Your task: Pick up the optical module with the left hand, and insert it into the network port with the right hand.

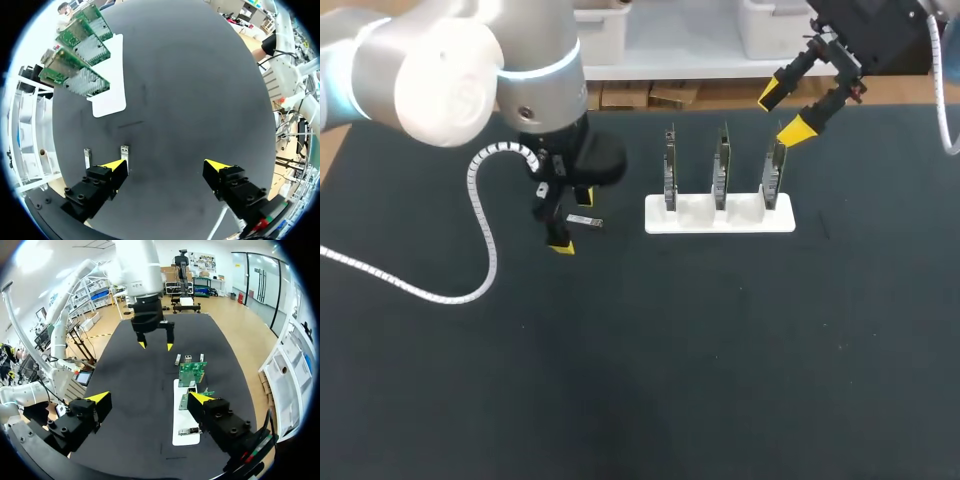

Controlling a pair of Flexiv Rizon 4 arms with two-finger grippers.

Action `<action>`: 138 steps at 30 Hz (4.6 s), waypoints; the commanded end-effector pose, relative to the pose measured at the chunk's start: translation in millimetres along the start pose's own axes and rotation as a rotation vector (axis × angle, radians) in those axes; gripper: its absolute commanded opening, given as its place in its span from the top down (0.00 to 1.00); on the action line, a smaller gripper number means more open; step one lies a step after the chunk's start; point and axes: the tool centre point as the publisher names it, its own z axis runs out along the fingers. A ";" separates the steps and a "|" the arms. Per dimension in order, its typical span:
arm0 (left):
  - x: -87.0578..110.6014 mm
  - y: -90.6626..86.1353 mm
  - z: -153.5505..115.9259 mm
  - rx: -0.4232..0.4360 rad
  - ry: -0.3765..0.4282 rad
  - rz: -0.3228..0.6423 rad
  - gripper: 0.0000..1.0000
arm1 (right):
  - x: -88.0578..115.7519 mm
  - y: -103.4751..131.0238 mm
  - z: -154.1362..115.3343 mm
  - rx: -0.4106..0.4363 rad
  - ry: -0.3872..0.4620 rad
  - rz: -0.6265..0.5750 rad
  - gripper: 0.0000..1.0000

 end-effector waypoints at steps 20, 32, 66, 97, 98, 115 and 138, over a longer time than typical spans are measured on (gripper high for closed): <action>3.8 13.2 17.5 -0.010 0.040 -0.113 0.00 | 0.2 -1.0 0.0 -0.002 0.000 0.000 0.00; 0.3 14.0 29.1 0.031 0.067 -0.063 0.00 | 0.2 -1.0 0.0 -0.002 0.000 0.000 0.00; 8.4 26.4 40.9 0.062 0.067 -0.066 0.00 | 0.2 -1.0 0.0 -0.002 0.000 0.000 0.00; 15.5 34.0 53.4 0.070 0.068 -0.104 0.00 | 0.2 -1.0 0.0 -0.002 0.000 0.000 0.00; 16.3 35.5 53.1 0.068 0.069 -0.104 0.00 | 0.2 -1.0 0.0 -0.002 0.000 0.000 0.00; 18.1 60.3 52.5 0.054 0.090 -0.075 0.00 | 0.2 -1.0 0.0 -0.002 0.000 0.000 0.00; 32.2 63.8 60.3 0.070 0.099 -0.117 0.00 | 0.2 -1.0 0.0 -0.002 0.000 0.000 0.00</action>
